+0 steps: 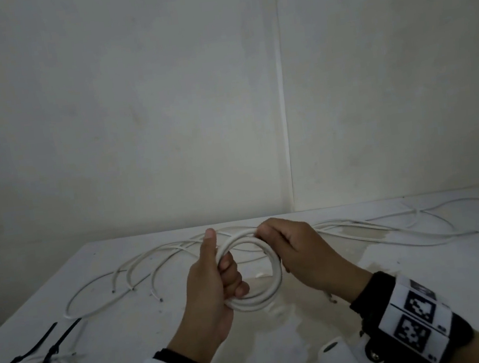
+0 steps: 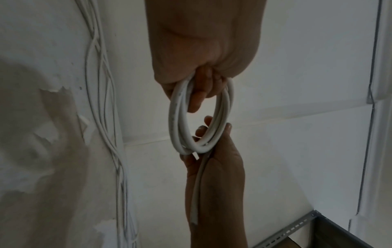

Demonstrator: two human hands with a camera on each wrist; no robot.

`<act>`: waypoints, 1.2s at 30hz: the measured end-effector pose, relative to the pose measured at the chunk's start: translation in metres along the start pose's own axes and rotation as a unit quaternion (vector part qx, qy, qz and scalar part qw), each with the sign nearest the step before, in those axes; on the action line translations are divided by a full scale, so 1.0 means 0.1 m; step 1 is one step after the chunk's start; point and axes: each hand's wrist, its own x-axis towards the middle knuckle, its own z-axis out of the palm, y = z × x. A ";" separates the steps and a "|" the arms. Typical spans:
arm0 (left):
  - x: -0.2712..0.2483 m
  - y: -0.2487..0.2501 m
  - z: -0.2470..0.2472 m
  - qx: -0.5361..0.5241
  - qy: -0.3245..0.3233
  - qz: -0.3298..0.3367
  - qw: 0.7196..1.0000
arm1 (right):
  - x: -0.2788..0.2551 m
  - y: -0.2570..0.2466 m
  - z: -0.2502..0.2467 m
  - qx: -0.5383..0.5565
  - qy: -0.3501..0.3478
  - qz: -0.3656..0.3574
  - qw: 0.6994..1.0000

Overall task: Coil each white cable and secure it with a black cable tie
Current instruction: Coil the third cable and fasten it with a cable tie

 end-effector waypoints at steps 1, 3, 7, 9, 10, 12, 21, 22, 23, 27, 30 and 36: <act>-0.01 0.01 0.01 -0.009 -0.012 -0.008 1.000 | 0.02 0.02 0.00 -0.016 0.020 -0.015 1.000; -0.03 0.02 0.02 -0.018 -0.027 -0.015 0.999 | 0.04 0.04 -0.02 -0.038 0.061 -0.039 0.997; -0.02 0.07 0.01 -0.032 0.005 0.006 0.999 | 0.04 0.13 -0.07 -0.196 0.056 -0.038 0.978; 0.00 0.06 0.01 -0.030 0.012 0.011 0.999 | 0.02 0.15 -0.10 -0.266 0.028 -0.017 0.963; -0.01 0.05 0.02 -0.028 0.013 0.011 0.999 | 0.02 0.14 -0.10 -0.260 0.021 0.001 0.965; -0.02 0.02 0.05 -0.030 0.010 0.013 0.999 | 0.02 0.10 -0.09 -0.178 0.041 0.039 0.982; 0.00 0.01 0.11 -0.029 -0.005 0.024 0.999 | 0.01 -0.04 -0.03 0.280 0.084 0.178 0.940; 0.00 0.01 0.11 -0.029 -0.006 0.019 0.999 | 0.01 -0.04 -0.03 0.315 0.068 0.187 0.928; 0.00 0.02 0.10 -0.028 -0.009 0.016 0.999 | 0.01 -0.04 -0.04 0.341 0.052 0.194 0.919; 0.02 0.04 0.06 -0.007 -0.015 0.011 1.000 | 0.02 -0.03 -0.08 0.369 0.008 0.209 0.905; 0.02 0.02 0.08 -0.014 -0.003 0.025 1.000 | 0.01 -0.04 -0.08 0.394 -0.026 0.229 0.890; 0.02 0.00 0.14 -0.024 0.022 0.061 0.998 | -0.09 -0.14 -0.03 0.378 -0.072 0.216 0.898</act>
